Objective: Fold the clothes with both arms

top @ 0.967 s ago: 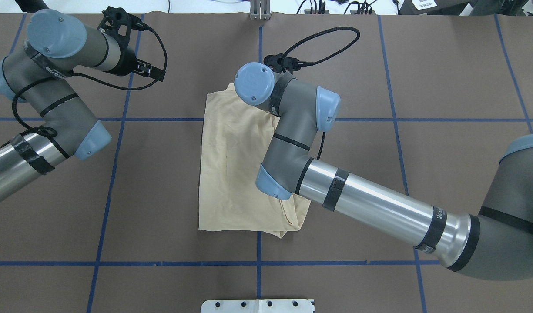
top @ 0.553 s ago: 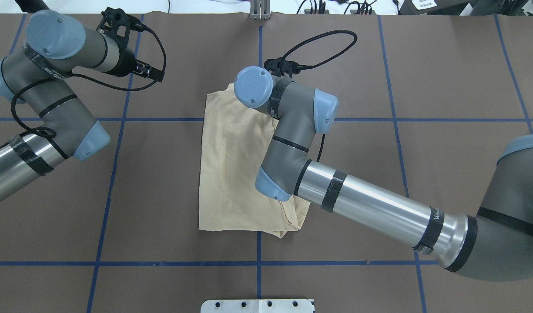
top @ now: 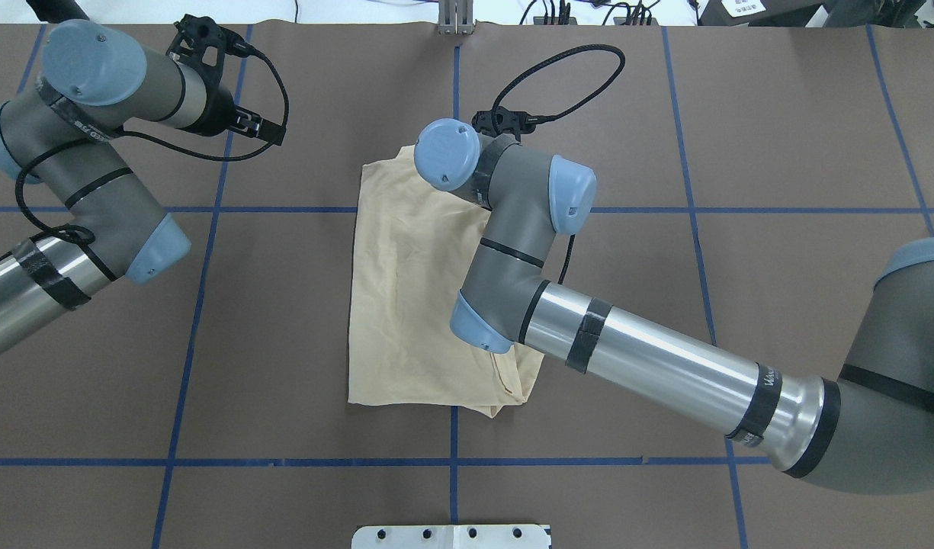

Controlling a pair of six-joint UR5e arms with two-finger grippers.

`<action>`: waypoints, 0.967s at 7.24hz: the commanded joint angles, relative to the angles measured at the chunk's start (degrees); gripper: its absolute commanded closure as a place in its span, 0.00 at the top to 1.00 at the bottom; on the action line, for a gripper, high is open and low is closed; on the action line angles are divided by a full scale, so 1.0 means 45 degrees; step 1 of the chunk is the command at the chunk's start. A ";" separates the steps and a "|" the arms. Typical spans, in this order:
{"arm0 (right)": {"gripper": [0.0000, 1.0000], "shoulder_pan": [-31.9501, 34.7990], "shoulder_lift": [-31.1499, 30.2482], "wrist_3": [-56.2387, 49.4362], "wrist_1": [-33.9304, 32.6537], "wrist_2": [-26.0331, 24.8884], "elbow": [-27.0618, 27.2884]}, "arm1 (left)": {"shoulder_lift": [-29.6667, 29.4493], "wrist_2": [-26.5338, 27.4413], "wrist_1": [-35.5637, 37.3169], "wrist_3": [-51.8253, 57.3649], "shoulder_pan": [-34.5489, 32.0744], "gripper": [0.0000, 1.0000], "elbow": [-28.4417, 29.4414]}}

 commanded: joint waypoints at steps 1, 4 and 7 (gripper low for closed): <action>1.00 0.0250 -0.2365 -0.1497 -0.0560 -0.0172 0.2487 | 0.0004 0.0000 0.0000 0.0000 0.0013 1.00 0.0013; 1.00 0.0446 -0.2200 -0.1252 0.0044 0.0854 0.4442 | 0.0004 -0.0176 0.0000 0.0000 0.0013 1.00 0.0013; 1.00 -0.1517 -0.1751 0.1927 -0.0089 0.0652 0.4880 | 0.0023 -0.0176 0.0000 0.0000 0.0013 1.00 0.0013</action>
